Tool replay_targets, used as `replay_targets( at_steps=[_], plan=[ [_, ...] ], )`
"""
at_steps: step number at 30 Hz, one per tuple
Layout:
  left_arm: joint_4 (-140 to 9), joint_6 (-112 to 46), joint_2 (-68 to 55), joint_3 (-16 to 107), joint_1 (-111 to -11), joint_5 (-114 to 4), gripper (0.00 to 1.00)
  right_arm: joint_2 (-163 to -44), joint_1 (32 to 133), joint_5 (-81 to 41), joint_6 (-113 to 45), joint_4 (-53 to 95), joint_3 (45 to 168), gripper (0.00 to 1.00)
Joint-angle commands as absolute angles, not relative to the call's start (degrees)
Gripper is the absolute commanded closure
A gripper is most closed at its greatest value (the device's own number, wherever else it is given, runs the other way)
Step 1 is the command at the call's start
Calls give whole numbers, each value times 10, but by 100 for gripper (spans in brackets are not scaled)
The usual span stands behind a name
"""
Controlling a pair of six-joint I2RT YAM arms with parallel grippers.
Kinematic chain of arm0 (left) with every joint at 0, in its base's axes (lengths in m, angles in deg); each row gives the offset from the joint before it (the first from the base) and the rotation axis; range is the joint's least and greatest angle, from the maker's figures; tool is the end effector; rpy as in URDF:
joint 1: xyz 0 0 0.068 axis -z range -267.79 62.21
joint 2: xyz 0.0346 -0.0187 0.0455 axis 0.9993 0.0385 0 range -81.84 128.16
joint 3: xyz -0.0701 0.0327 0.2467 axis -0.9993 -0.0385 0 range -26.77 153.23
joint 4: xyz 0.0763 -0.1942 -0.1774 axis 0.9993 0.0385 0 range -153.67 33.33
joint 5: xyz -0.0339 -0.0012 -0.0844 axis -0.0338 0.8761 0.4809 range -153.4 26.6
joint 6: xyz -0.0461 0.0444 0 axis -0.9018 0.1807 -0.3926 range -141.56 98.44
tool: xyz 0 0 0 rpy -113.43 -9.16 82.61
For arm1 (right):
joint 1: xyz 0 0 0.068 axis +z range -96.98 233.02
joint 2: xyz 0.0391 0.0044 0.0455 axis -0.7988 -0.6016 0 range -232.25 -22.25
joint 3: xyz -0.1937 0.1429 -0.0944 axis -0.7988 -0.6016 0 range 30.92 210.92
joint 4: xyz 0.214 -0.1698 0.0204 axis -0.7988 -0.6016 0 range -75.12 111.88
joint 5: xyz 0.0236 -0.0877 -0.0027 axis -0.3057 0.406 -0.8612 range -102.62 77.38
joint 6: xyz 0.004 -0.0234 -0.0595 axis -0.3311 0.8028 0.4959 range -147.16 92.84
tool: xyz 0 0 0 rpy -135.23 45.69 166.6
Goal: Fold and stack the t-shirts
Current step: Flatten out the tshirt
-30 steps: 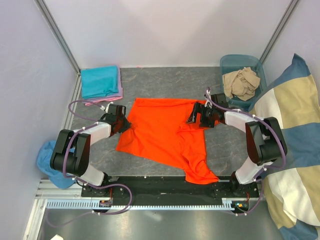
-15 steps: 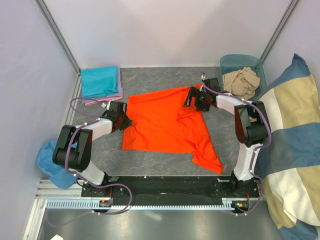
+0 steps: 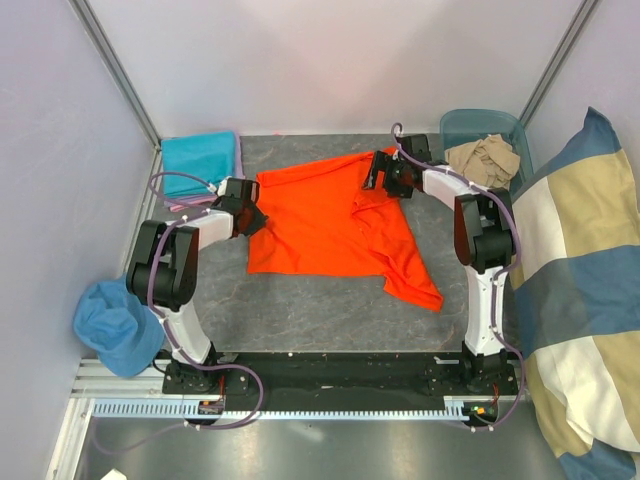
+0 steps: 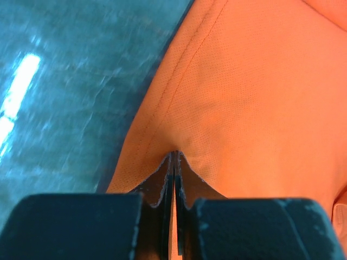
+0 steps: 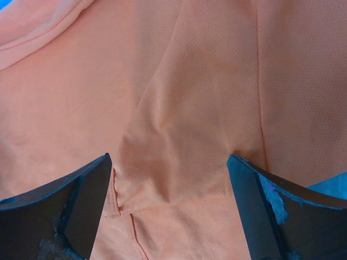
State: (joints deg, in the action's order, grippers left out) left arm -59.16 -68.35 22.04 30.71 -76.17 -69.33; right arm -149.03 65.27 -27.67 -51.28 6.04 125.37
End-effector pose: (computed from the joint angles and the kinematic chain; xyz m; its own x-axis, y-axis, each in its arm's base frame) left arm 0.3723 -0.0715 0.1140 -0.6202 -0.6126 -0.4900 -0.4606 0.7900 -0.4047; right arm 0.4867 0.1189 0.1349 -0.8175 0.2263 -0.5297 -0.0440 0.8924 0.4491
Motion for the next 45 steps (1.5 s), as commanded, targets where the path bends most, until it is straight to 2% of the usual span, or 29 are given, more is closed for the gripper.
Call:
replay_targets(
  at_steps=[1, 7, 13, 18, 25, 29, 33, 34, 37, 41, 45],
  plan=[
    [-600, -660, 246, 341, -766, -717, 94, -1540, 634, -255, -480, 25, 1280, 2],
    [-615, -629, 192, 354, -766, -732, 92, -1493, 620, -272, -465, 61, 1300, 2],
    [-611, -608, 63, 293, -758, -752, 89, -1303, 628, -270, -485, 119, 1144, 2],
    [-606, -642, 1, 215, -754, -719, 89, -1211, 639, -251, -493, 105, 1053, 2],
    [-606, -673, -19, 102, -707, -709, 90, -1092, 723, -89, -513, -3, 912, 2],
    [-609, -677, -26, 80, -700, -706, 90, -1009, 760, 19, -590, -46, 831, 2],
    [-608, -670, -39, 74, -700, -696, 79, -863, 789, 81, -711, -81, 723, 2],
    [-607, -669, -40, 74, -700, -693, 73, -841, 791, 95, -727, -90, 710, 3],
    [-606, -666, -41, 76, -700, -687, 66, -770, 802, 144, -772, -144, 683, 4],
    [-606, -667, -44, 75, -700, -676, 64, -703, 808, 188, -805, -226, 674, 4],
    [-607, -670, -50, 72, -699, -672, 64, -686, 829, 201, -843, -258, 663, 6]
  ],
)
